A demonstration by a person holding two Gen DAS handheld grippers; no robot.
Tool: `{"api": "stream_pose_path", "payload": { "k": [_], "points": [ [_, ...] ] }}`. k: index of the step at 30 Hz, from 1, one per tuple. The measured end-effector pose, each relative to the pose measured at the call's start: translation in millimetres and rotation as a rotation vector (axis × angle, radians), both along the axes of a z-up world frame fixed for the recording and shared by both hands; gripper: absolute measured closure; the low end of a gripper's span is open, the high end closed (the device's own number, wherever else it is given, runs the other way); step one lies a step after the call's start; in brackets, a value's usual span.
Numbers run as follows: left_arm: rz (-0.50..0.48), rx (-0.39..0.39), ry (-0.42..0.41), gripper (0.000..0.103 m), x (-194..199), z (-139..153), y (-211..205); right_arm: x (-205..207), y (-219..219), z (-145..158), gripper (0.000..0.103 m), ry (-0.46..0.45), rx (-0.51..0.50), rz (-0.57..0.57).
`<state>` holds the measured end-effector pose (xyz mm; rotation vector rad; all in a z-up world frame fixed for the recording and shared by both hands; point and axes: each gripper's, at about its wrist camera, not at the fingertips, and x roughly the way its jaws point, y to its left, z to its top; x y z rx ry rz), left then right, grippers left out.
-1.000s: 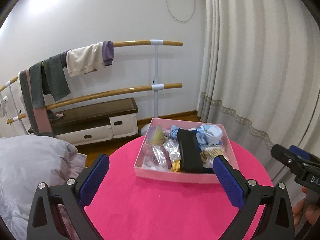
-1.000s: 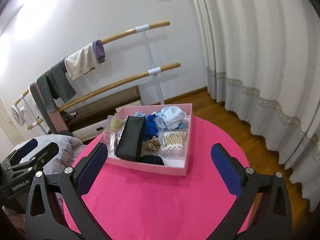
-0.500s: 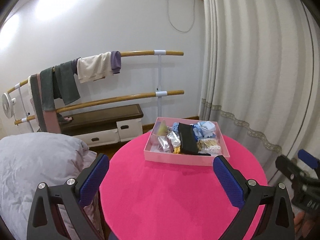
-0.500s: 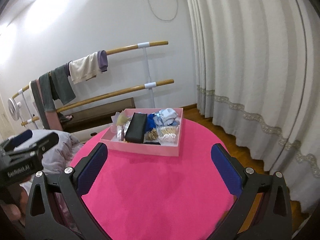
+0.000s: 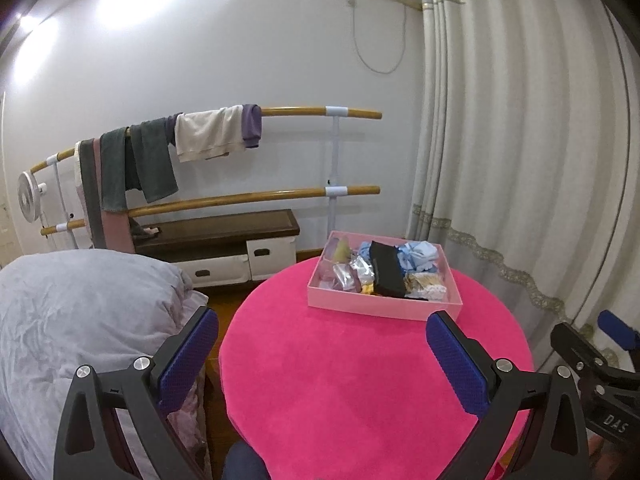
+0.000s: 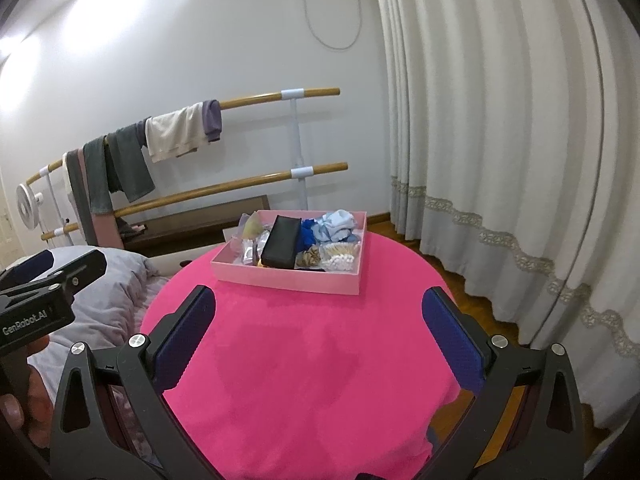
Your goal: Organize soft objects
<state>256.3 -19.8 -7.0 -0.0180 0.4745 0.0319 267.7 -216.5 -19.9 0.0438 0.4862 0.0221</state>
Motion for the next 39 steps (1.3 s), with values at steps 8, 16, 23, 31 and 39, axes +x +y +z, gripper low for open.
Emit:
{"api": "stream_pose_path", "payload": {
  "k": [8,16,23,31,39],
  "points": [
    [0.0,-0.005,-0.009,0.0,-7,4,4,-1,-2,0,0.0,0.007,-0.002,-0.003],
    [0.001,-0.025,0.01,0.0,-2,8,8,-1,-2,-1,0.0,0.01,-0.001,-0.004],
    [0.012,0.017,0.0,0.0,0,10,3,-5,-3,-1,0.0,-0.001,-0.002,-0.01],
    [0.0,0.034,-0.006,0.0,3,5,-4,-5,-1,-1,0.0,-0.003,-0.002,-0.011],
    [-0.002,0.013,-0.017,0.0,3,4,-1,-5,-2,-1,0.0,0.001,-0.001,-0.01]
  ]
}}
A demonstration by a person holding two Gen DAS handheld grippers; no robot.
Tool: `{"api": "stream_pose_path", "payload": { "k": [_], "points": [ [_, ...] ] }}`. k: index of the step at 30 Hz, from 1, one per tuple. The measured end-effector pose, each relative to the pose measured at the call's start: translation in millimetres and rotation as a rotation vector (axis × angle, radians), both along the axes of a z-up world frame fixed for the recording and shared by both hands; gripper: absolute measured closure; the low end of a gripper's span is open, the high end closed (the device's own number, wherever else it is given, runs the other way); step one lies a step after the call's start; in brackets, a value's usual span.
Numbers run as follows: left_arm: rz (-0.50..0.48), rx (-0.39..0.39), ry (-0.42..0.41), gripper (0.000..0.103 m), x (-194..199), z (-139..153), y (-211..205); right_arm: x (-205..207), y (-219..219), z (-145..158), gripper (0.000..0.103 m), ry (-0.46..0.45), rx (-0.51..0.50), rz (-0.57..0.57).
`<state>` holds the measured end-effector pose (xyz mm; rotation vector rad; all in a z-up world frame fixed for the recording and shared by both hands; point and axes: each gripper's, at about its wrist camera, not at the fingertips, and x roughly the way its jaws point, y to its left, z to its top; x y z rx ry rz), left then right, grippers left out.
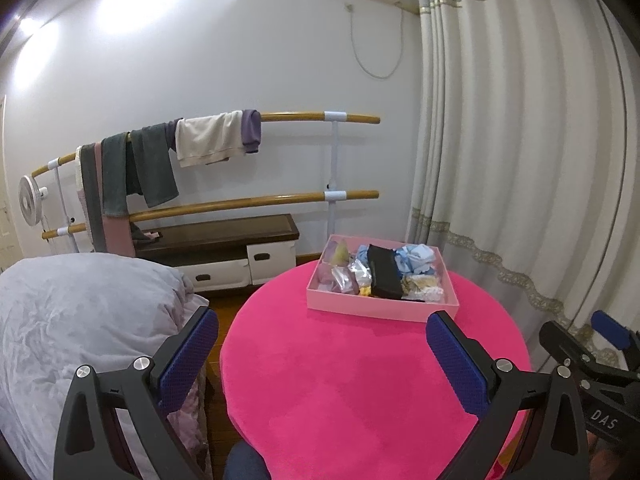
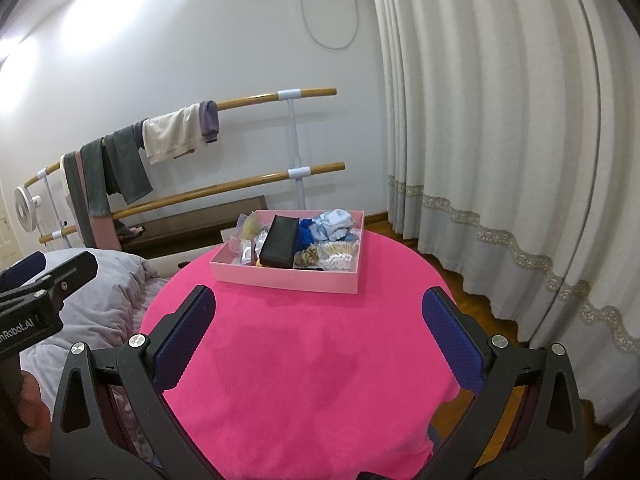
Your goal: Organize soft objects
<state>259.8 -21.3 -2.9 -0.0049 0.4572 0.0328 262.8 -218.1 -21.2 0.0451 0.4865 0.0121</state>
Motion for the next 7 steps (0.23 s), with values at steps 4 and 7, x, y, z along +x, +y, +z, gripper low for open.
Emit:
{"api": "stream_pose_path", "payload": {
  "k": [4,7],
  "points": [
    [-0.003,-0.012,-0.008,0.0,-1.3,-2.6,0.5,0.0,0.0,0.1,0.0,-0.002,0.0,0.0],
    [0.0,-0.007,-0.015,0.0,-3.3,-4.7,-1.0,0.0,-0.1,-0.1,0.0,0.0,0.002,0.001]
  ]
}}
